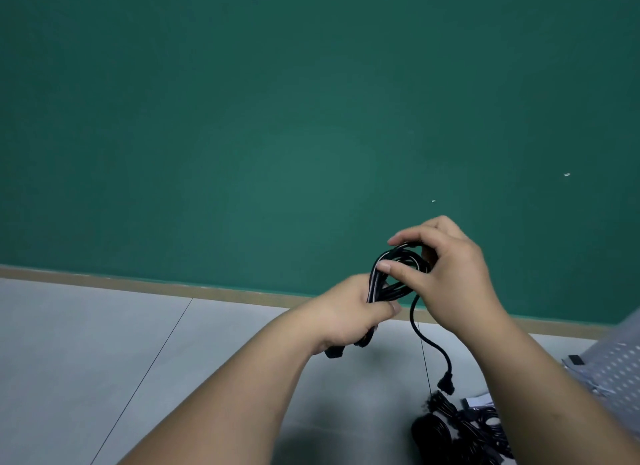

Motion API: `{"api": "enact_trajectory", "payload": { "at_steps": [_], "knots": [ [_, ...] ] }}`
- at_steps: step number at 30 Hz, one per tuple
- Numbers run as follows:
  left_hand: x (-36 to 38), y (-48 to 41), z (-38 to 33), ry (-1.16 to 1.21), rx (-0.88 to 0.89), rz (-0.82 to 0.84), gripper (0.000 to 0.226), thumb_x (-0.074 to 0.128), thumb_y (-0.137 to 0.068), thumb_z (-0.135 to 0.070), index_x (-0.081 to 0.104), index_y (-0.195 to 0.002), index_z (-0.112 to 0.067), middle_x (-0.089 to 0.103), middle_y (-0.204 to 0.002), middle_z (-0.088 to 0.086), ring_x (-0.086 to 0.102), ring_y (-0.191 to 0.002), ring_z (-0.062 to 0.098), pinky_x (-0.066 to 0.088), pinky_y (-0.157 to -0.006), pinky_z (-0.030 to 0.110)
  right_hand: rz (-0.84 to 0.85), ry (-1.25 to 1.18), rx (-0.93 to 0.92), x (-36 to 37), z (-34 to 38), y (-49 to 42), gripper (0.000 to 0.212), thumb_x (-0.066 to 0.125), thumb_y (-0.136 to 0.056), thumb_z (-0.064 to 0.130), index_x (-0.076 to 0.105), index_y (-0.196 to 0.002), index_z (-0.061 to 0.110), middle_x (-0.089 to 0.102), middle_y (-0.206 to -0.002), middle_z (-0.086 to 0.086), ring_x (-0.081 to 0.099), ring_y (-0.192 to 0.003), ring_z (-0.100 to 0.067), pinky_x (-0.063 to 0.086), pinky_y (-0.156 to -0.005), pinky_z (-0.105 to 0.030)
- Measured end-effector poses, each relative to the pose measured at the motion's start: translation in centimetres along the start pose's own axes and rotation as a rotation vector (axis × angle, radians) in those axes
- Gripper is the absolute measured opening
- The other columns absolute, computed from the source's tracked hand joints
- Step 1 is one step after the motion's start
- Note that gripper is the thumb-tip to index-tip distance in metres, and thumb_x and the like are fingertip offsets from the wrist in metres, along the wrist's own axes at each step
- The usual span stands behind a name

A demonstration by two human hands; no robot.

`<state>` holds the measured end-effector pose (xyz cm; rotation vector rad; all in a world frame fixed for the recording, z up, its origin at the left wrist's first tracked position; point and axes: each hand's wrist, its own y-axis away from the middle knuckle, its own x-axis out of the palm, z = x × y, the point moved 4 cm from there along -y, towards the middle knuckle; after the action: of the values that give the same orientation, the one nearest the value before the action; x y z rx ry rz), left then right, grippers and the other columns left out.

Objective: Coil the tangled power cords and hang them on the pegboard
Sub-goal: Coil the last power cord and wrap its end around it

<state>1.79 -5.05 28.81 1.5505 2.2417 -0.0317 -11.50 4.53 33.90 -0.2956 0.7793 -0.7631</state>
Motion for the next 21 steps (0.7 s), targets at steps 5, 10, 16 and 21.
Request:
{"api": "enact_trajectory", "payload": {
  "at_steps": [5, 10, 16, 21],
  "knots": [
    [-0.3, -0.3, 0.1, 0.23, 0.016, -0.064, 0.007, 0.052, -0.111, -0.017, 0.05, -0.105, -0.013, 0.056, -0.079, 0.006, 0.072, -0.071, 0.024, 0.062, -0.065, 0.033, -0.037, -0.025, 0.126, 0.5, -1.5, -0.3, 0.015, 0.069, -0.102, 0.032, 0.081, -0.108, 0.039, 0.063, -0.1, 0.01, 0.062, -0.096, -0.004, 0.044, -0.078, -0.011],
    [-0.8, -0.7, 0.1, 0.203, 0.064, -0.143, 0.012, 0.052, -0.111, -0.018, 0.051, -0.103, -0.008, 0.062, -0.072, 0.006, 0.063, -0.058, 0.022, 0.057, -0.058, 0.034, -0.059, -0.179, 0.369, 0.9, -2.9, 0.0, 0.017, 0.065, -0.103, 0.044, 0.08, -0.104, 0.035, 0.076, -0.082, 0.004, 0.073, -0.07, -0.017, 0.062, -0.082, -0.042],
    [-0.7, -0.7, -0.2, 0.099, 0.094, -0.184, 0.013, 0.054, -0.11, -0.017, 0.058, -0.098, -0.014, 0.068, -0.083, 0.006, 0.062, -0.067, 0.012, 0.049, -0.059, 0.022, -0.129, -0.499, 0.526, 1.5, -2.3, 0.5, 0.014, 0.073, -0.1, 0.032, 0.08, -0.1, 0.02, 0.077, -0.088, -0.011, 0.07, -0.063, -0.016, 0.067, -0.077, -0.045],
    [-0.2, -0.8, -0.5, 0.216, 0.103, -0.172, 0.011, 0.051, -0.112, -0.017, 0.061, -0.111, -0.014, 0.079, -0.114, 0.004, 0.076, -0.101, 0.012, 0.059, -0.08, 0.022, -0.2, -0.571, 0.546, 1.1, -2.2, 0.4, 0.024, 0.083, -0.09, 0.038, 0.08, -0.091, 0.014, 0.077, -0.079, -0.005, 0.067, -0.067, -0.013, 0.063, -0.073, -0.04]
  ]
}}
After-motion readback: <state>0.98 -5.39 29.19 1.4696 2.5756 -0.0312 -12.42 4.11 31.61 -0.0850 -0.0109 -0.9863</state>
